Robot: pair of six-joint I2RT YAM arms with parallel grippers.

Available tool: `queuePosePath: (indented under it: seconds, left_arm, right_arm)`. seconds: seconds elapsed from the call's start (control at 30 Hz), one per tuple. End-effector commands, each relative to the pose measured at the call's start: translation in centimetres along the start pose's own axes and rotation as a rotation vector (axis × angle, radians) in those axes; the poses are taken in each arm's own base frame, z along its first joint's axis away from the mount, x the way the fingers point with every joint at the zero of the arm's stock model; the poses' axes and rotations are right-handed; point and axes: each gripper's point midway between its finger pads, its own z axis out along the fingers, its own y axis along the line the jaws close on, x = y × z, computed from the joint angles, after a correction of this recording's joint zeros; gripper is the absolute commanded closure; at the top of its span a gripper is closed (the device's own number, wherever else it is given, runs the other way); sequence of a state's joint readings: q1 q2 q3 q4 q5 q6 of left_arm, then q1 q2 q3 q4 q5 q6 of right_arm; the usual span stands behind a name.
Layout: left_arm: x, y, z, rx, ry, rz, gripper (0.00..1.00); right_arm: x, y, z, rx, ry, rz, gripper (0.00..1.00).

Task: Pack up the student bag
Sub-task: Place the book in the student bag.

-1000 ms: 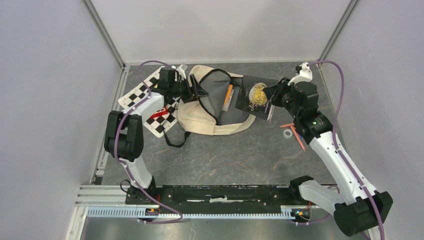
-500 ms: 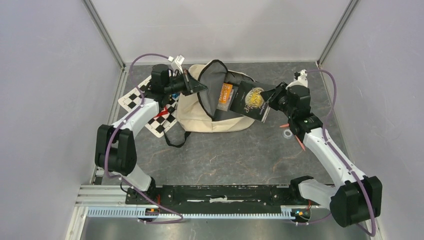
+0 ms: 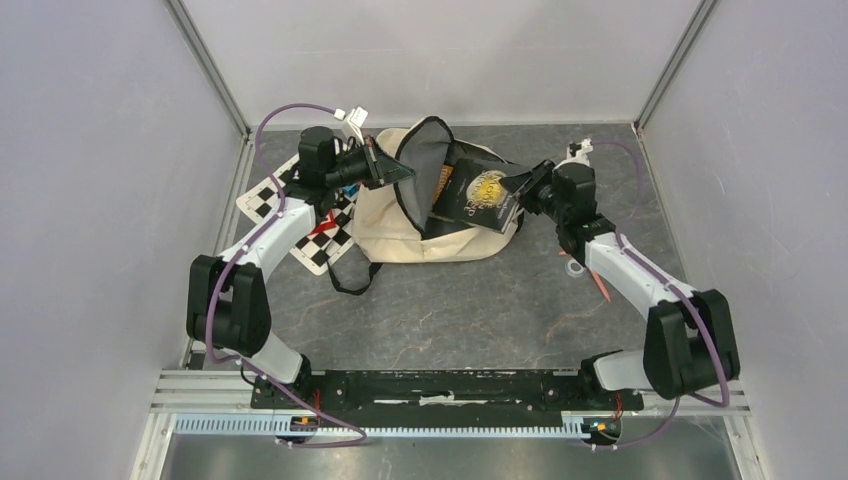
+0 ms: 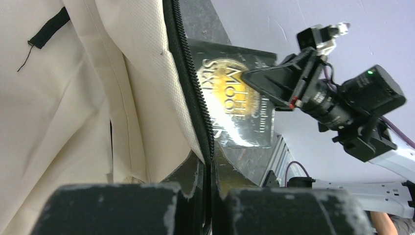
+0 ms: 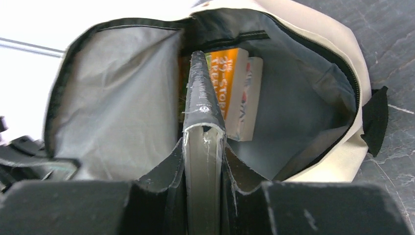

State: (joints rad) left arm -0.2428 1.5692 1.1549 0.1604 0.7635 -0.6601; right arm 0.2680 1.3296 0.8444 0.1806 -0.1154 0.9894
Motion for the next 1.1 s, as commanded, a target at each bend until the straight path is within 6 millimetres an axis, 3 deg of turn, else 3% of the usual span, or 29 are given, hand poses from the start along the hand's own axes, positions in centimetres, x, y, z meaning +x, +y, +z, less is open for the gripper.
queuePosePath:
  seconds: [0.0, 0.13, 0.37, 0.63, 0.83, 0.97, 1.07]
  left_arm:
    - [-1.8, -3.4, -1.0, 0.100, -0.045, 0.102, 0.98]
    - [-1.7, -3.3, -0.8, 0.108, -0.037, 0.101, 0.98]
    - [-1.6, -3.7, -0.6, 0.143, -0.027, 0.078, 0.98]
    - [-1.6, -2.9, -0.7, 0.093, -0.036, 0.098, 0.98]
    - [-1.4, -2.4, -0.4, 0.083, -0.029, 0.083, 0.98]
    - [-1.3, -2.2, -0.4, 0.080, -0.026, 0.078, 0.98]
    - [-1.3, -2.1, -0.3, 0.079, -0.025, 0.078, 0.98]
  right_arm:
    - [-3.0, 5.4, 2.1, -0.162, -0.093, 0.049, 1.00]
    - [-2.5, 4.1, 5.7, -0.100, -0.070, 0.022, 1.00]
    - [1.1, 0.4, 11.0, 0.010, 0.025, 0.018, 1.00]
    - [5.5, -1.3, 15.7, 0.087, 0.086, -0.094, 0.74]
    - [5.8, -3.3, 16.6, 0.179, 0.108, -0.244, 0.38]
    - [5.9, -4.6, 15.7, 0.201, 0.132, -0.291, 0.25]
    - [5.4, -4.3, 14.4, 0.190, 0.120, -0.323, 0.16]
